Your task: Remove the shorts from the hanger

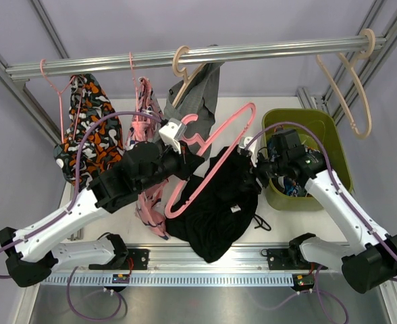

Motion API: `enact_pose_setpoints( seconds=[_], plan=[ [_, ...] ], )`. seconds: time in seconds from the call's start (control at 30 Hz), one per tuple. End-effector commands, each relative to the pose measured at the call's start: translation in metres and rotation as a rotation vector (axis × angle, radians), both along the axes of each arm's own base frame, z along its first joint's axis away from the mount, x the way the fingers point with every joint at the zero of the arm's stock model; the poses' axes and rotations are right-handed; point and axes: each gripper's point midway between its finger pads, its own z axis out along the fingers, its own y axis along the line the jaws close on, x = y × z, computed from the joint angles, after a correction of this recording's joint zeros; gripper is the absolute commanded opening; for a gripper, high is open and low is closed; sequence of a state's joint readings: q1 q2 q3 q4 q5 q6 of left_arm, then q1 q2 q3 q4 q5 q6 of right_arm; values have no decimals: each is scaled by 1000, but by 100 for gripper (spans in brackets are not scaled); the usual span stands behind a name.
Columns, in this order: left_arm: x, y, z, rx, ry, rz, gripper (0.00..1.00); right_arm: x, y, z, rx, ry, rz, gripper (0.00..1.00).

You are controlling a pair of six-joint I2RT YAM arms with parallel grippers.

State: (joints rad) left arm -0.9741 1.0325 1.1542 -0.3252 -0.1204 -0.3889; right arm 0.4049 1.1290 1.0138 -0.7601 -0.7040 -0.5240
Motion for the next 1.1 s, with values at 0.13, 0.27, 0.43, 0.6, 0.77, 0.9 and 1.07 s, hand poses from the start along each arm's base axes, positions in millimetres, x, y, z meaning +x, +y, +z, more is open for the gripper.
enact_pose_setpoints(
  seconds=[0.13, 0.27, 0.43, 0.6, 0.77, 0.9, 1.07],
  plan=[
    [-25, 15, -18, 70, 42, -73, 0, -51, -7, 82, 35, -300, 365, 63],
    [-41, 9, -22, 67, 67, -163, 0, -80, -10, 102, 76, -425, 540, 63],
    [-59, -6, -31, 75, 137, -288, 0, -76, -12, 134, 55, -576, 575, 63],
    [-74, -20, -41, 77, 211, -392, 0, -43, -10, 159, -6, -703, 528, 61],
    [-81, -29, -42, 73, 238, -440, 0, -22, -7, 157, -44, -714, 524, 60],
    [-82, -32, -35, 60, 228, -455, 0, -21, -5, 138, -49, -646, 551, 58],
    [-86, -34, -30, 48, 226, -486, 0, -7, 1, 120, -47, -583, 515, 56]
  ],
)
